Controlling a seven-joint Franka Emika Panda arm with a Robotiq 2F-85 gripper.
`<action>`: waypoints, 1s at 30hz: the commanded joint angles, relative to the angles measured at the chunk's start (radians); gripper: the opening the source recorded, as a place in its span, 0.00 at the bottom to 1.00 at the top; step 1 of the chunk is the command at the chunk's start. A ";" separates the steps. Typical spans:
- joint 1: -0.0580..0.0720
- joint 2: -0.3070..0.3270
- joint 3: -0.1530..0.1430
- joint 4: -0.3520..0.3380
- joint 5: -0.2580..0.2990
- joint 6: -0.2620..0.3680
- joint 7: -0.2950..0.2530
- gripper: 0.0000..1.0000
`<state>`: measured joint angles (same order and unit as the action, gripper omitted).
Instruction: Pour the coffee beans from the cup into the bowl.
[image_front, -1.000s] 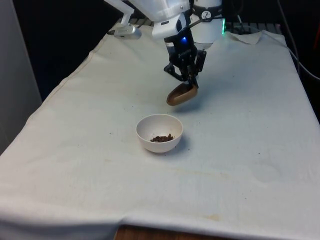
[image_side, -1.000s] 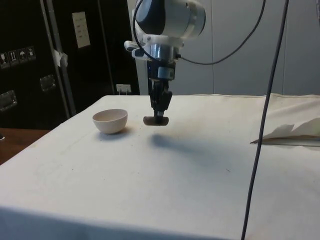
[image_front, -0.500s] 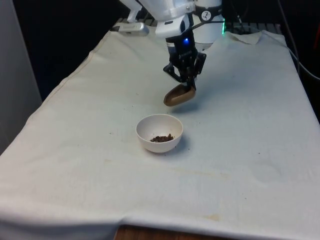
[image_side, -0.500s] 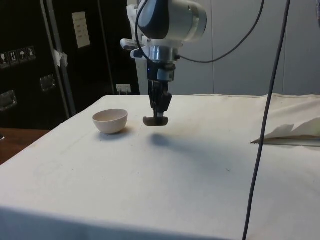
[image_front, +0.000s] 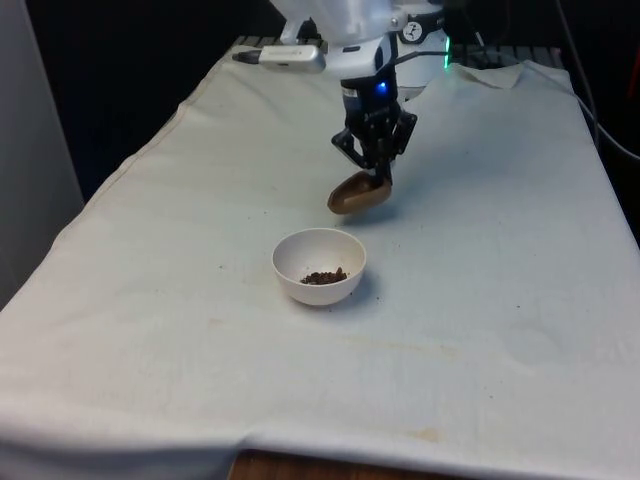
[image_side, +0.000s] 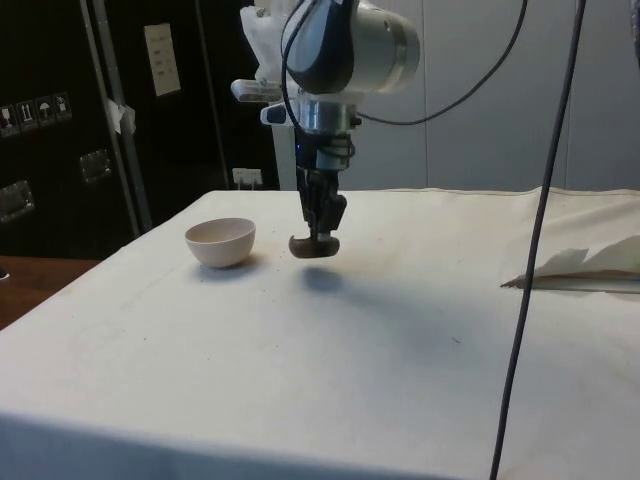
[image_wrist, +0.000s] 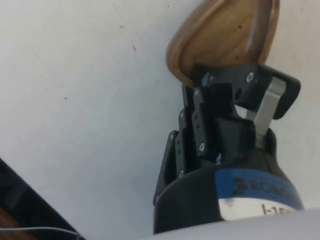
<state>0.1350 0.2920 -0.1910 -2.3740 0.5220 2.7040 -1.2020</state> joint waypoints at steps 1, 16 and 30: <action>0.012 0.009 -0.008 -0.011 -0.022 0.031 0.023 0.00; 0.014 0.045 0.019 -0.047 -0.091 0.124 0.096 0.00; 0.013 0.038 0.032 -0.052 -0.118 0.132 0.127 0.34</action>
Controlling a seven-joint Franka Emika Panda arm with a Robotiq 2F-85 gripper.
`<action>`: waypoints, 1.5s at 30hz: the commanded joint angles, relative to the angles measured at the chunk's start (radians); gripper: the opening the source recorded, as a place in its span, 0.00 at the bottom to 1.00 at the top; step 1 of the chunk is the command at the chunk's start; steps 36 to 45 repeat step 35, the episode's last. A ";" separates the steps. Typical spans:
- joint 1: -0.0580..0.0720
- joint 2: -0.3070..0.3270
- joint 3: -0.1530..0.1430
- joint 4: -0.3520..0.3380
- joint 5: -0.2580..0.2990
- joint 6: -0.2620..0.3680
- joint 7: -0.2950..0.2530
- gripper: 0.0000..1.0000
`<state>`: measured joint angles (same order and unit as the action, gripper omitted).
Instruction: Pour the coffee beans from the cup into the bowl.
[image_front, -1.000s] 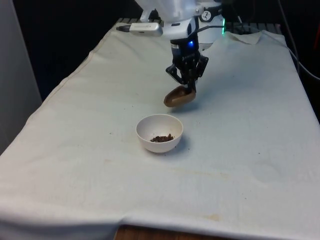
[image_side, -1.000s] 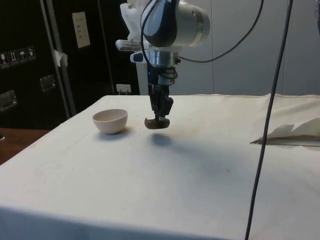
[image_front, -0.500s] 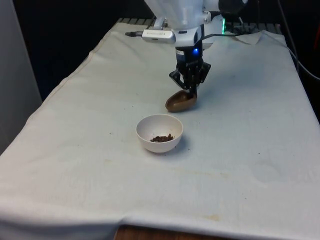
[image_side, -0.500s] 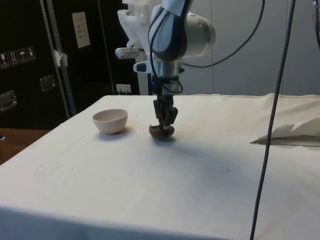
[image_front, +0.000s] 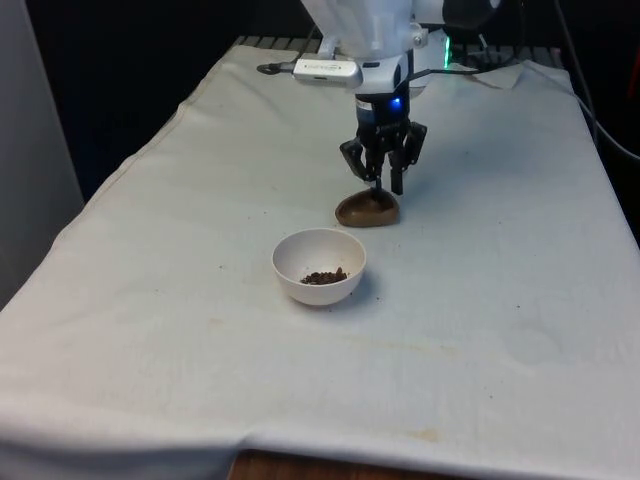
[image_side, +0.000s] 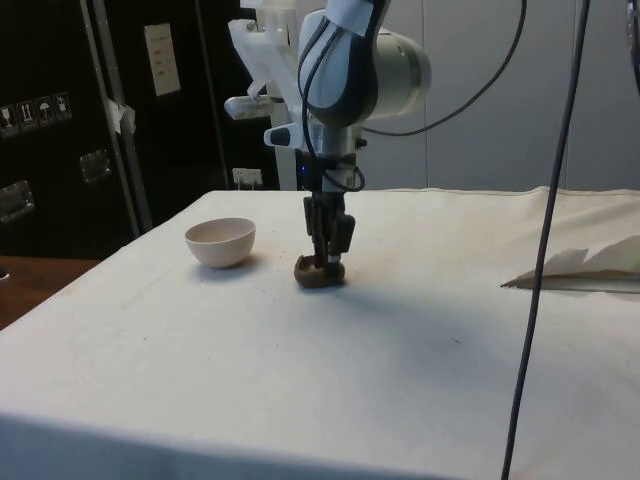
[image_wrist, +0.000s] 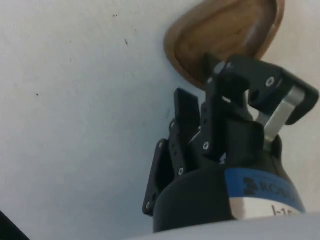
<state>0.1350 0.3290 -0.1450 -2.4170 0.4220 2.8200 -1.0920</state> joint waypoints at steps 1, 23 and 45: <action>0.000 0.000 0.000 0.000 0.000 0.000 0.000 0.40; 0.010 -0.073 -0.014 0.001 -0.075 -0.040 0.080 1.00; -0.008 -0.113 0.006 0.050 -0.131 -0.119 0.148 1.00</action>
